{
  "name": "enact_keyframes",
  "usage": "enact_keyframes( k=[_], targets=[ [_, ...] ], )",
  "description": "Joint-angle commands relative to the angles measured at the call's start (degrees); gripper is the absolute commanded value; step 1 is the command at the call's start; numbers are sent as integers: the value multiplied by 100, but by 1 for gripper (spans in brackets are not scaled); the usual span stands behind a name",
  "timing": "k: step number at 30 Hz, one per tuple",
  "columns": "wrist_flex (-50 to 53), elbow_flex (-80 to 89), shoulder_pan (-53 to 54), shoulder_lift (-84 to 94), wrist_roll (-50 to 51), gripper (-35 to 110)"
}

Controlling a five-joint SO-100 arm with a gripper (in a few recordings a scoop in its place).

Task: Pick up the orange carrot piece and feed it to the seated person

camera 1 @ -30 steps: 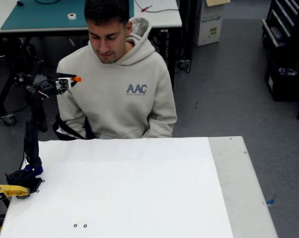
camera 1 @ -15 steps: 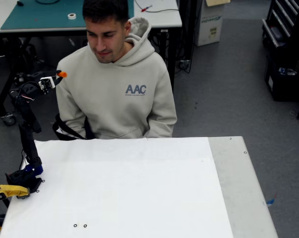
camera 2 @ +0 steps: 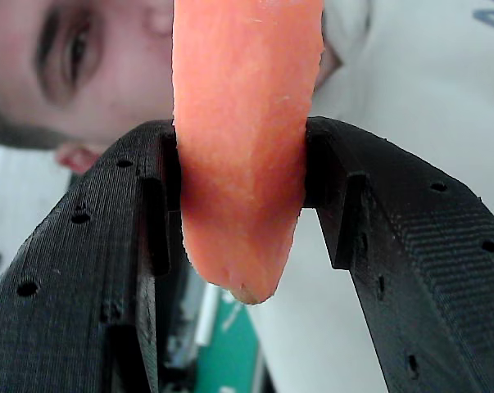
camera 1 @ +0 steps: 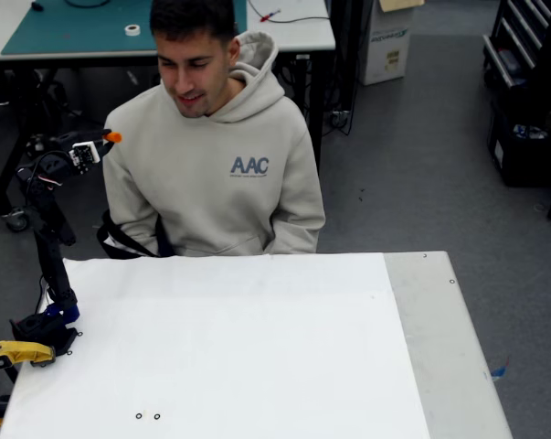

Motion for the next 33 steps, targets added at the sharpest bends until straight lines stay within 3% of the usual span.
enact_keyframes(
  k=[1,7,22,33],
  targets=[
    [-70,-246,97,-255,70,-2],
    [-308,-246,97,-870,70,-2],
    [-3296,-246,44,-2830,105,-2],
    [-5098,-246,-246,-3735,1907,-2]
  ],
)
